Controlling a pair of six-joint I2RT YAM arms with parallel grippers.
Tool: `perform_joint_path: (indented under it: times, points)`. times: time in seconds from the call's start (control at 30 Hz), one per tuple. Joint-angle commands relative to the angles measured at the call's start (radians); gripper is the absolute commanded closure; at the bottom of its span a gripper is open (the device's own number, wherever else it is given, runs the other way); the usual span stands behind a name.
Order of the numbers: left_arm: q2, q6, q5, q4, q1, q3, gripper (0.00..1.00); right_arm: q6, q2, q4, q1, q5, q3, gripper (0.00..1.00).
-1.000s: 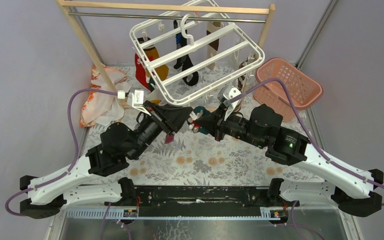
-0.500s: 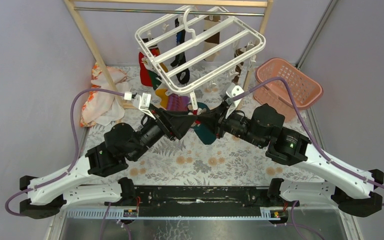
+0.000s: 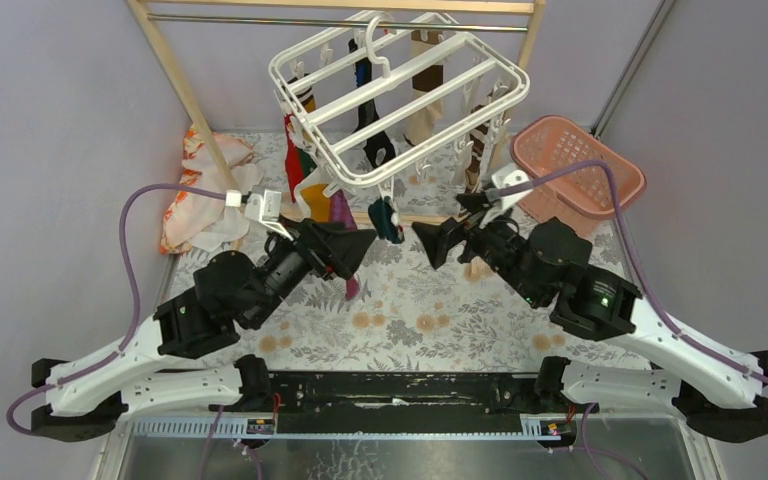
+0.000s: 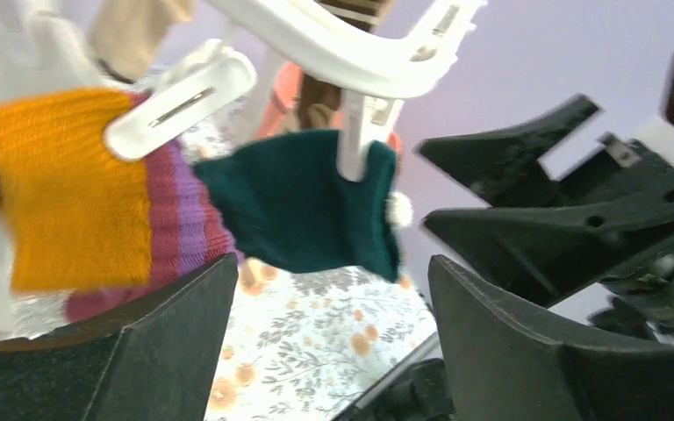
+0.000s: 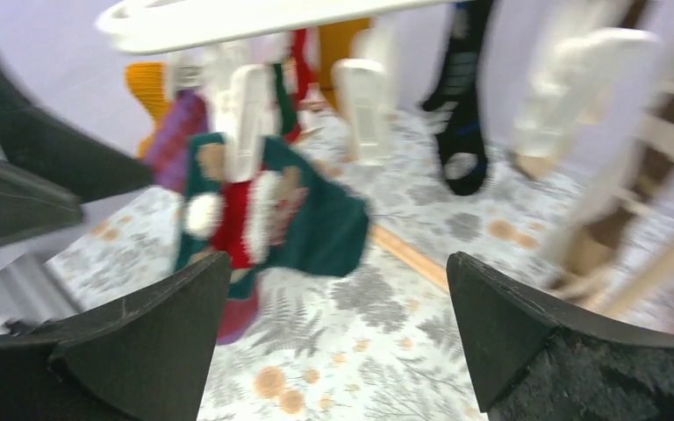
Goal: Clip the socks to the hanger
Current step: Clamp the sock onto the hanger, then reset both arms
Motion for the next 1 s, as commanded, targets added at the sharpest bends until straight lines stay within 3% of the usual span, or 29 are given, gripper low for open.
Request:
perform_joint_path:
  times: [0.0, 0.17, 0.43, 0.8, 0.97]
  points:
    - [-0.059, -0.013, -0.219, -0.163, -0.005, 0.018, 0.10, -0.042, -0.115, -0.010, 0.004, 0.339, -0.033, 0.00]
    - [-0.168, -0.038, -0.310, -0.234, -0.005, -0.006, 0.02, -0.038, -0.264, -0.056, 0.004, 0.545, -0.074, 0.00]
    - [-0.229, -0.070, -0.411, -0.366, -0.005, 0.000, 0.01, 0.040, -0.382, -0.210, 0.004, 0.714, -0.117, 0.00]
    - [-0.173, -0.217, -0.454, -0.498, -0.005, -0.029, 0.01, 0.109, -0.367, -0.327, 0.004, 0.741, -0.148, 0.00]
    - [-0.164, -0.225, -0.460, -0.496, -0.005, -0.047, 0.01, 0.100, -0.395, -0.285, 0.004, 0.714, -0.195, 0.01]
